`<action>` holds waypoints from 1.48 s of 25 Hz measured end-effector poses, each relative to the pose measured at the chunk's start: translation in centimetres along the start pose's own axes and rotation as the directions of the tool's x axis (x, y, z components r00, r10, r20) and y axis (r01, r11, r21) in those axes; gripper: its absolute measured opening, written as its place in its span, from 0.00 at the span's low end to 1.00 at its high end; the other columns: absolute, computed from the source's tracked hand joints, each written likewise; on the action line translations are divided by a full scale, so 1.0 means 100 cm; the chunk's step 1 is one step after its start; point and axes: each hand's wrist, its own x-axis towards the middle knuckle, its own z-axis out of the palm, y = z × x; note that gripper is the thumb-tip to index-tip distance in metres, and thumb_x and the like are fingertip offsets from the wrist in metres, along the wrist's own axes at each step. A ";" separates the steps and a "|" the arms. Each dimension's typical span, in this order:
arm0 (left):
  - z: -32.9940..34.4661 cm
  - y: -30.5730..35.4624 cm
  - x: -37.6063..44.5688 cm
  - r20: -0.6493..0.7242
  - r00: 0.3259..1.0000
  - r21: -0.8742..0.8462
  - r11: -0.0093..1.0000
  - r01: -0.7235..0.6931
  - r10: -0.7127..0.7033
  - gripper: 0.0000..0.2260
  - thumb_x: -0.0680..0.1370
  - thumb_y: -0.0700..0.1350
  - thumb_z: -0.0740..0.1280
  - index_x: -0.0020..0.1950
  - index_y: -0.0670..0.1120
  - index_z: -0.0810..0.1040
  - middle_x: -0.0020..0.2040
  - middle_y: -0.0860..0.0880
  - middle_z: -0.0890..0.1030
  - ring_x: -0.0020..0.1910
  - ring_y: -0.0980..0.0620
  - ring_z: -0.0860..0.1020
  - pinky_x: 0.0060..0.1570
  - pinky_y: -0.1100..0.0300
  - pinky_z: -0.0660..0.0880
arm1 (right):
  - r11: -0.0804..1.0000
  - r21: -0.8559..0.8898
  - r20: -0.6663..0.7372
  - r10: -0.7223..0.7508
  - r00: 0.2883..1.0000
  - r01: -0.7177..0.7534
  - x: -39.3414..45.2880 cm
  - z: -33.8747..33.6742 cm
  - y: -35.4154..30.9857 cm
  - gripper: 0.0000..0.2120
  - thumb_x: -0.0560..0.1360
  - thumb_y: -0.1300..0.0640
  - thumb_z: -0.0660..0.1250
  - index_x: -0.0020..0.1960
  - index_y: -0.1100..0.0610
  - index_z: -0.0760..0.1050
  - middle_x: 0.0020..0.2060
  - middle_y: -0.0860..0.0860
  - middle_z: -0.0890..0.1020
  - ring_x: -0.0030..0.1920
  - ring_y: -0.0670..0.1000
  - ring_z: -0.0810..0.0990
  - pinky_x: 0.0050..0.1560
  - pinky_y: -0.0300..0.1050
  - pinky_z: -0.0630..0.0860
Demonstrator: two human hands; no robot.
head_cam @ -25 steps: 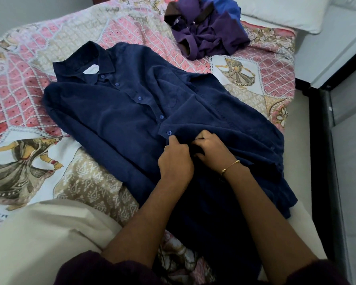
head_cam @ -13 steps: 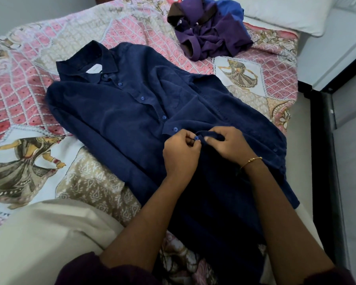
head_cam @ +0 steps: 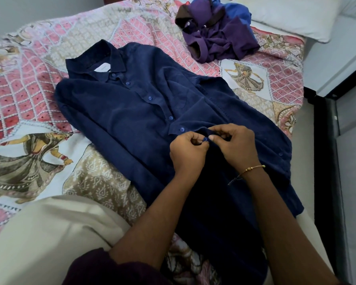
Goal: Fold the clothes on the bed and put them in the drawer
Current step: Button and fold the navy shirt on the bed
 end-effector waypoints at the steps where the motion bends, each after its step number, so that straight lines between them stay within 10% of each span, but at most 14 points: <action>1: 0.001 0.000 0.001 0.000 1.000 -0.007 1.000 0.018 -0.018 0.04 0.72 0.38 0.72 0.38 0.45 0.81 0.35 0.52 0.81 0.36 0.55 0.79 0.44 0.57 0.79 | 0.999 0.040 0.004 0.011 1.000 -0.011 0.000 0.000 -0.001 0.10 0.70 0.67 0.71 0.51 0.63 0.82 0.41 0.51 0.81 0.36 0.35 0.73 0.41 0.20 0.69; 24: 0.005 -0.001 0.001 0.029 0.928 -0.315 0.878 0.361 -0.372 0.05 0.72 0.36 0.71 0.37 0.44 0.80 0.41 0.43 0.83 0.44 0.47 0.81 0.47 0.54 0.80 | 0.845 0.457 0.204 0.203 0.958 -0.277 -0.004 0.003 0.004 0.10 0.73 0.68 0.68 0.42 0.53 0.76 0.37 0.50 0.81 0.37 0.41 0.80 0.44 0.34 0.79; 29: 0.006 0.009 -0.002 0.076 0.889 -0.431 0.789 0.437 -0.451 0.08 0.73 0.38 0.69 0.34 0.42 0.77 0.32 0.48 0.78 0.32 0.53 0.76 0.31 0.64 0.75 | 0.919 0.327 0.153 0.180 0.972 -0.222 0.000 0.005 0.000 0.12 0.68 0.70 0.72 0.41 0.55 0.75 0.34 0.47 0.80 0.32 0.35 0.78 0.38 0.27 0.74; 37: 0.011 0.001 0.000 0.081 0.909 -0.360 0.838 0.410 -0.410 0.07 0.76 0.38 0.67 0.39 0.44 0.78 0.42 0.44 0.82 0.47 0.46 0.81 0.51 0.53 0.79 | 0.890 0.355 0.126 0.256 0.959 -0.284 -0.010 0.010 0.009 0.13 0.69 0.68 0.72 0.40 0.51 0.75 0.35 0.49 0.80 0.37 0.46 0.79 0.45 0.37 0.77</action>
